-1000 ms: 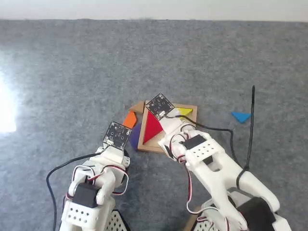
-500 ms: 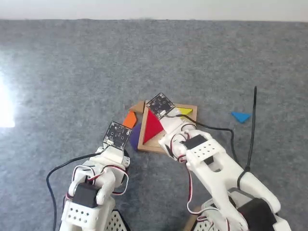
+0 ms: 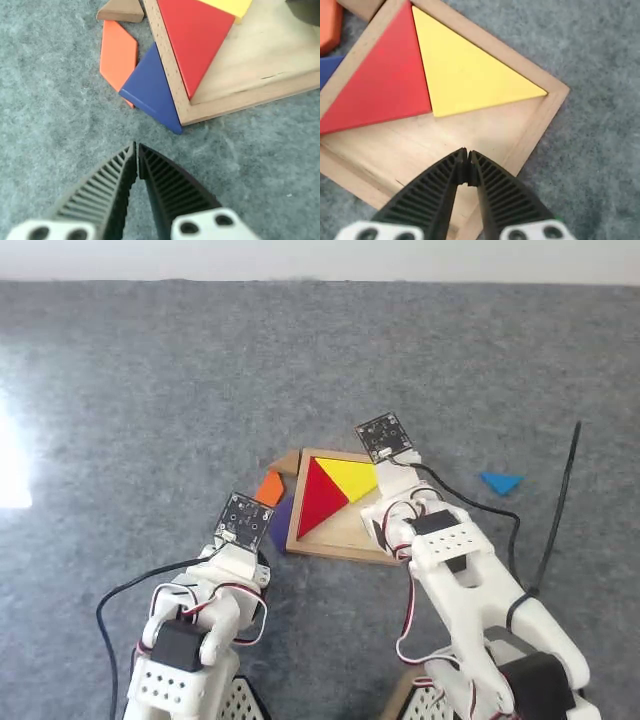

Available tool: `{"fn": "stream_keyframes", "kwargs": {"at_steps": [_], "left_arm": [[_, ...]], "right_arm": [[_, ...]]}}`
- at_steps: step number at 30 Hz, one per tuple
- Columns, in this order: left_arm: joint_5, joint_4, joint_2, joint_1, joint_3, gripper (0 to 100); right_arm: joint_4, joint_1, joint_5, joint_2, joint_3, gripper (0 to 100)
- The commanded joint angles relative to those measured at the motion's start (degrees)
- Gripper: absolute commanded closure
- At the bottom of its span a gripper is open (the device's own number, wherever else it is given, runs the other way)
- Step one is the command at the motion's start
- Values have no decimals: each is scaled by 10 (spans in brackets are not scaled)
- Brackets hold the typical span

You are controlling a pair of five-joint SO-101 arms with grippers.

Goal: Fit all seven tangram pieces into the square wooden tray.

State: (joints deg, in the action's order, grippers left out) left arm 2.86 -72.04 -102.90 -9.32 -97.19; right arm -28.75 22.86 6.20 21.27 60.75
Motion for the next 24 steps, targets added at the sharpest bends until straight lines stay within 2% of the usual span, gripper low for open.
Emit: {"fn": "stream_keyframes", "kwargs": {"at_steps": [1,8,11,14,19,24], "left_arm": [[3,-2,-11,3,7,985],[3,-2,-11,3,7,985],[3,-2,-11,3,7,985],[3,-2,-11,2,7,985],[3,-2,-11,-2,7,985],[3,-2,-11,-3,7,985]], "right_arm": [[10,-7,-8,24,-18,990],[-18,-19,-8,80,-20,991],[-99,-58,-8,193,-24,990],[-162,-129,-7,329,-11,990],[-249,-225,94,504,72,990],[-218,-253,150,597,230,990]]}}
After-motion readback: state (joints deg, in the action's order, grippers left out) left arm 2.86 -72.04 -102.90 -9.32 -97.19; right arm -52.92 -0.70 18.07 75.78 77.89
